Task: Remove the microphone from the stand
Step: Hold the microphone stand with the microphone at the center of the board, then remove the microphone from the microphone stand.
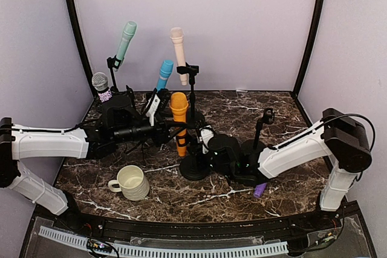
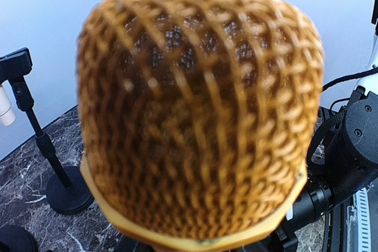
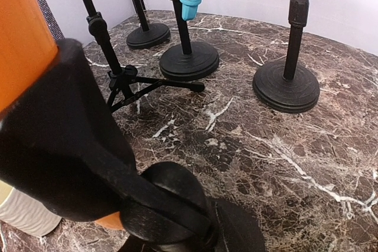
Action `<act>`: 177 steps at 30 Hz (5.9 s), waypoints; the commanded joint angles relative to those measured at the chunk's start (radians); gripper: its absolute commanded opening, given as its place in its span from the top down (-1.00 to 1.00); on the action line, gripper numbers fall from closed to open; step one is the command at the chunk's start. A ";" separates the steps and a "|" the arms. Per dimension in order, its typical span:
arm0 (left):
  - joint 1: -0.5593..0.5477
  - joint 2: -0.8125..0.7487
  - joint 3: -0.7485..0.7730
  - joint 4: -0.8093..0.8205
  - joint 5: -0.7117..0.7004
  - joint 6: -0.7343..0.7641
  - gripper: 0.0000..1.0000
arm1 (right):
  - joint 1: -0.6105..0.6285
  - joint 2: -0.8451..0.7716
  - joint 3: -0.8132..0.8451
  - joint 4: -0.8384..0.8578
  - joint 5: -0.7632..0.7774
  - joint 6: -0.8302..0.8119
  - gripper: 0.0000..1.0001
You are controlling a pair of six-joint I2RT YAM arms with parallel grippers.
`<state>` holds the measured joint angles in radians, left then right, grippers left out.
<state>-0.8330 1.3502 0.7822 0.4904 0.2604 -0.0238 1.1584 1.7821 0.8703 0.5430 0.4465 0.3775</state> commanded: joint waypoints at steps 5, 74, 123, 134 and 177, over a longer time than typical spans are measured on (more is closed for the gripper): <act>-0.015 -0.115 0.052 0.002 0.016 -0.003 1.00 | 0.001 0.039 0.044 -0.137 0.079 0.066 1.00; -0.015 0.067 0.154 -0.081 0.349 -0.003 1.00 | 0.040 -0.113 0.063 -0.192 0.197 -0.030 0.27; 0.095 0.047 0.190 -0.012 0.400 -0.147 1.00 | 0.035 -0.071 -0.029 -0.338 0.136 0.088 1.00; 0.107 0.038 0.173 -0.013 0.441 -0.090 1.00 | 0.028 -0.042 0.019 -0.410 0.144 0.145 1.00; 0.149 0.057 0.313 -0.242 0.446 -0.036 1.00 | 0.042 0.008 0.075 -0.500 0.175 0.107 1.00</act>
<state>-0.7036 1.4452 1.0267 0.1741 0.6510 -0.0116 1.2045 1.7420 0.9791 0.2382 0.5583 0.4671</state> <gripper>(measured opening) 0.364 0.230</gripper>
